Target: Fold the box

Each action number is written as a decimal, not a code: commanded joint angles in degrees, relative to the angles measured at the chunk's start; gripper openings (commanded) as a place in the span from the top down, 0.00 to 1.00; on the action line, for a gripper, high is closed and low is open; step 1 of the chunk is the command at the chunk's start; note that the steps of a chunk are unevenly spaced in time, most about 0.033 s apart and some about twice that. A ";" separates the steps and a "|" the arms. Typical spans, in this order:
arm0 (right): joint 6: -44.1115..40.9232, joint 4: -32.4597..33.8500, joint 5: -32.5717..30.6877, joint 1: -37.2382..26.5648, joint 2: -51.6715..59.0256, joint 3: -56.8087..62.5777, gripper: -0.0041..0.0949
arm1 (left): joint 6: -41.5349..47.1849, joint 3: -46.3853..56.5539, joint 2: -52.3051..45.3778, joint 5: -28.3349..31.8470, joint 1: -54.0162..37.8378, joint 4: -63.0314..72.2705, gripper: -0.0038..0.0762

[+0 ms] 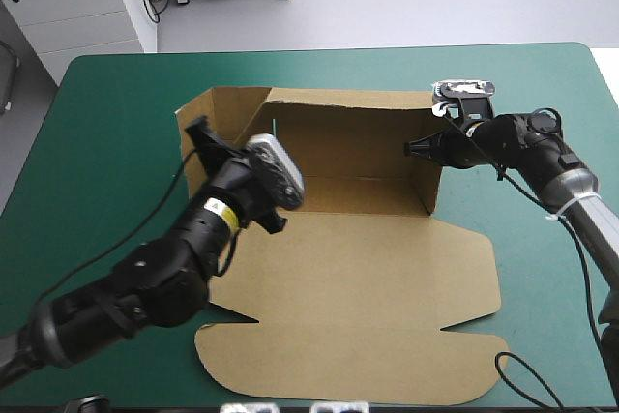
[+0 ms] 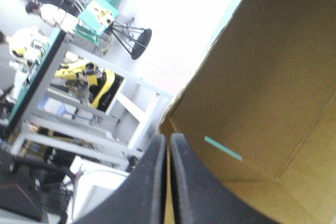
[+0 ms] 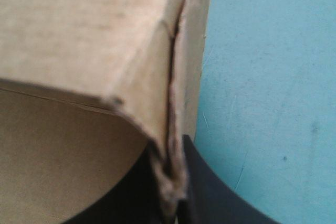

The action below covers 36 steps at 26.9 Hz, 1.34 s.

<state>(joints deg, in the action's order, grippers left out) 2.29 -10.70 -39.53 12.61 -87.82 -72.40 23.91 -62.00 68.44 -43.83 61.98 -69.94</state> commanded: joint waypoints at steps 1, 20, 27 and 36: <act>-1.13 0.38 -0.14 -0.48 1.78 -1.75 0.97 | -9.83 -1.90 -7.78 4.92 -9.91 12.97 0.95; -3.28 1.34 -1.55 -0.48 1.78 -1.75 0.97 | -44.78 8.31 -11.39 16.15 -71.74 92.13 0.94; -4.97 1.34 -1.58 -0.48 1.78 -1.75 0.97 | -41.47 8.60 -5.17 15.11 -75.25 98.16 0.94; -4.96 2.65 -9.48 -0.48 1.78 -5.19 0.97 | -50.12 8.60 -1.80 18.63 -75.13 104.88 0.94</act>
<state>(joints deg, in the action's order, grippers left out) -2.14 -8.83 -44.92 12.58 -87.82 -74.22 -25.33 -51.72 66.14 -29.80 -13.09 32.55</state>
